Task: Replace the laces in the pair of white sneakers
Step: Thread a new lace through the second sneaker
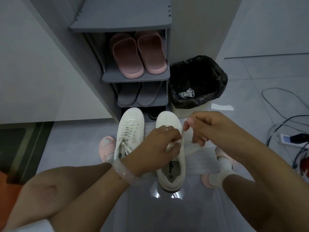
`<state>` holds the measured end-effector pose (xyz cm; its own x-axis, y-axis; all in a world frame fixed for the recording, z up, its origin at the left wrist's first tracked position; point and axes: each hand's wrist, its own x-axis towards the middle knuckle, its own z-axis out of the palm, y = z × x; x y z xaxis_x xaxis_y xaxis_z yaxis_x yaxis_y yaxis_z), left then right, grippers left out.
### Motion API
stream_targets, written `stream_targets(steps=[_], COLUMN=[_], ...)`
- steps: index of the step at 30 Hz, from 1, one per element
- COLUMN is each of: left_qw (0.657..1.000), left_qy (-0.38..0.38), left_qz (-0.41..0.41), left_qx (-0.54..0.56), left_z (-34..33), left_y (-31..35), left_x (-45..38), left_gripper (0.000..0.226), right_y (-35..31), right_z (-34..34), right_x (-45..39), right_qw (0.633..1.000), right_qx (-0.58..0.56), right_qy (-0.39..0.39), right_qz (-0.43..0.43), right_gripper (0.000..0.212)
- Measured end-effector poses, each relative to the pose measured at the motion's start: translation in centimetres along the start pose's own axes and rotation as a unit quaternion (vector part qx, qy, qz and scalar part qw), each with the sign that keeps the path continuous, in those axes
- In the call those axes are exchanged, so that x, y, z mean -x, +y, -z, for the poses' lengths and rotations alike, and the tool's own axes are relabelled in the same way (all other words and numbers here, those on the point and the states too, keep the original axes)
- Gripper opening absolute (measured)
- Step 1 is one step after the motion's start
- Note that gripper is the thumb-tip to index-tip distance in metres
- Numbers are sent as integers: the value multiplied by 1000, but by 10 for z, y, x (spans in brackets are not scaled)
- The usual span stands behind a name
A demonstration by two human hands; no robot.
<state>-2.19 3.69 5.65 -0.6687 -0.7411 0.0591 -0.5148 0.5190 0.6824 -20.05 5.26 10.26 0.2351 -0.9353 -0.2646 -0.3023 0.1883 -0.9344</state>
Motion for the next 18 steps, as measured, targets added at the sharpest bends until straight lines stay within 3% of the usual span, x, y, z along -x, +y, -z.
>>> stream_targets(steps=[2,4,7,9,11,14,16,18], left_qw=[999,989,943,917,922,963,985,987], left_qy=[-45,-140,-308,-377,-359,-221,-115,-32], left_qz=[-13,-39,-124,-121,-99,-59,5,95], left_qx=[28,25,-19,-43,-101,-140,-126,-124], left_z=[16,27,20,9,4,11,11,2], left_y=[13,21,27,27,24,8,-10,-28], left_x=[5,15,34,41,41,29,16,6], left_gripper=[17,17,19,30,37,26,24,20], right_y=[-10,-11,5,21,38,52,57,59], right_z=[3,7,-2,-13,-19,-9,-8,-18], right_x=[6,13,25,29,22,-2,-17,-27], right_qw=[998,981,919,884,866,876,910,938], right_qx=[3,19,128,247,351,452,411,346], right_qy=[-59,-192,-371,-397,-354,-167,-53,10], right_qz=[19,1,-19,22,36,-13,-16,-27], right_gripper=[30,31,25,26,33,28,20,16])
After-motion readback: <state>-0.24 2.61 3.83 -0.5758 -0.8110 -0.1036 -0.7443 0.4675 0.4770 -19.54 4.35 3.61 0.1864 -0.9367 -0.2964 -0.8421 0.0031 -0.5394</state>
